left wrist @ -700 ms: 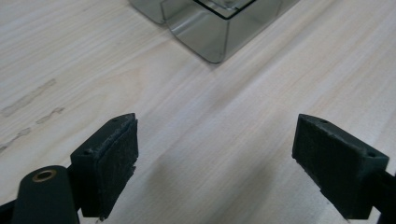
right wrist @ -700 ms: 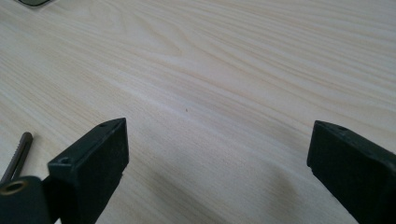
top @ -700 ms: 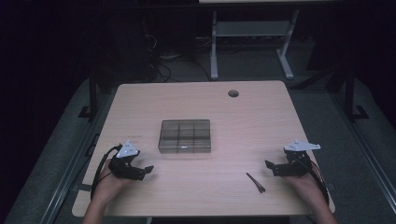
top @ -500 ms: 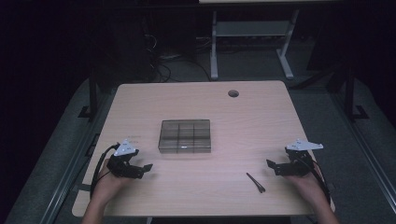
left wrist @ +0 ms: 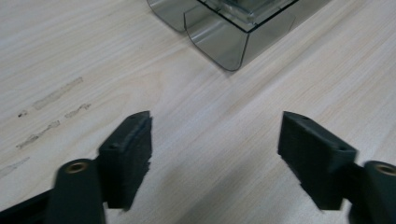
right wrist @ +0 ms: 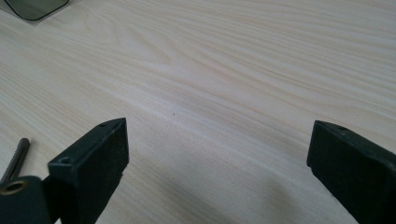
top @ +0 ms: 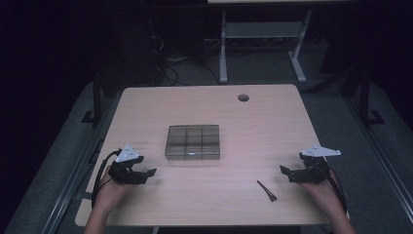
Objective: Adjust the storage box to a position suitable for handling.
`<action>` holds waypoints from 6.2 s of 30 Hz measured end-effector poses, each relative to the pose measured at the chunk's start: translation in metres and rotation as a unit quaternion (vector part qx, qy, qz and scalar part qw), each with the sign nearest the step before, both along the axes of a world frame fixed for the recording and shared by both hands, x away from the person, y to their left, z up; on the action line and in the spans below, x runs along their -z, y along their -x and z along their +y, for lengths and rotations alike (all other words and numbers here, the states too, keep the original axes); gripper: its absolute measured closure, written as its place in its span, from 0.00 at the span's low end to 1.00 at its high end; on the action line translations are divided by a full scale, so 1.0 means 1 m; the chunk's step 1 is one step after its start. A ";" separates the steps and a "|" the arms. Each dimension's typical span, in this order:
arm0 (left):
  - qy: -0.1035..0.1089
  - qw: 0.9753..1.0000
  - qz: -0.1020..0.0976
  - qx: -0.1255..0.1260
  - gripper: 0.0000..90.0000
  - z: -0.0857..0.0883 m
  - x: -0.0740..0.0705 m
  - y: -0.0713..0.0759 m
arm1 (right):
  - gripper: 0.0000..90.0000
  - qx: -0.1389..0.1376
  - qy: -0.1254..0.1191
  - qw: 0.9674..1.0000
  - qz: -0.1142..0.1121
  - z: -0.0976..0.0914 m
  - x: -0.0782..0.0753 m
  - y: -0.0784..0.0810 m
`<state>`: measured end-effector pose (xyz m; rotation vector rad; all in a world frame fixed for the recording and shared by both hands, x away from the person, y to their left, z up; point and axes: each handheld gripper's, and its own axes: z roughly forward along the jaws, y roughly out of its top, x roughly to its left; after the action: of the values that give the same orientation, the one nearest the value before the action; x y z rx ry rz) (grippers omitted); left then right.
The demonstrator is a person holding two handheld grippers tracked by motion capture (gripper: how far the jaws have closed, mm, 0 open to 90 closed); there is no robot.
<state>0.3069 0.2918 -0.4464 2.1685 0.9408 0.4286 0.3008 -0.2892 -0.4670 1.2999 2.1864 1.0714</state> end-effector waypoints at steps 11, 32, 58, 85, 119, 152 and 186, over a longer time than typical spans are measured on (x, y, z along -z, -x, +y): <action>0.027 0.999 0.007 -0.027 0.85 0.004 -0.018 -0.010 | 0.06 -0.005 0.002 1.000 -0.004 0.003 -0.002 0.002; 0.029 0.999 0.016 -0.030 1.00 0.004 -0.033 -0.039 | 0.06 -0.006 0.001 1.000 -0.006 0.003 -0.001 0.002; 0.053 0.998 0.005 -0.037 1.00 -0.010 -0.020 -0.088 | 0.07 -0.006 -0.003 1.000 -0.010 0.001 -0.001 0.003; 0.022 0.999 0.016 -0.035 1.00 -0.036 0.002 -0.103 | 0.07 -0.006 0.004 1.000 -0.013 0.001 0.000 0.006; 0.013 0.999 0.027 0.011 1.00 -0.067 0.006 -0.100 | 0.07 -0.006 0.003 1.000 -0.012 0.000 0.000 0.005; -0.002 0.996 0.039 0.075 1.00 -0.109 0.005 -0.090 | 0.07 -0.009 0.003 1.000 -0.009 0.001 0.001 0.005; 0.007 0.995 0.046 0.093 1.00 -0.116 0.005 -0.089 | 0.97 -0.113 0.002 0.993 0.026 0.062 -0.025 -0.046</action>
<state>0.3963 0.1754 -0.4514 2.2542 0.7787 0.2323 0.3467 -0.2273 -0.4423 1.1097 2.4193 1.1239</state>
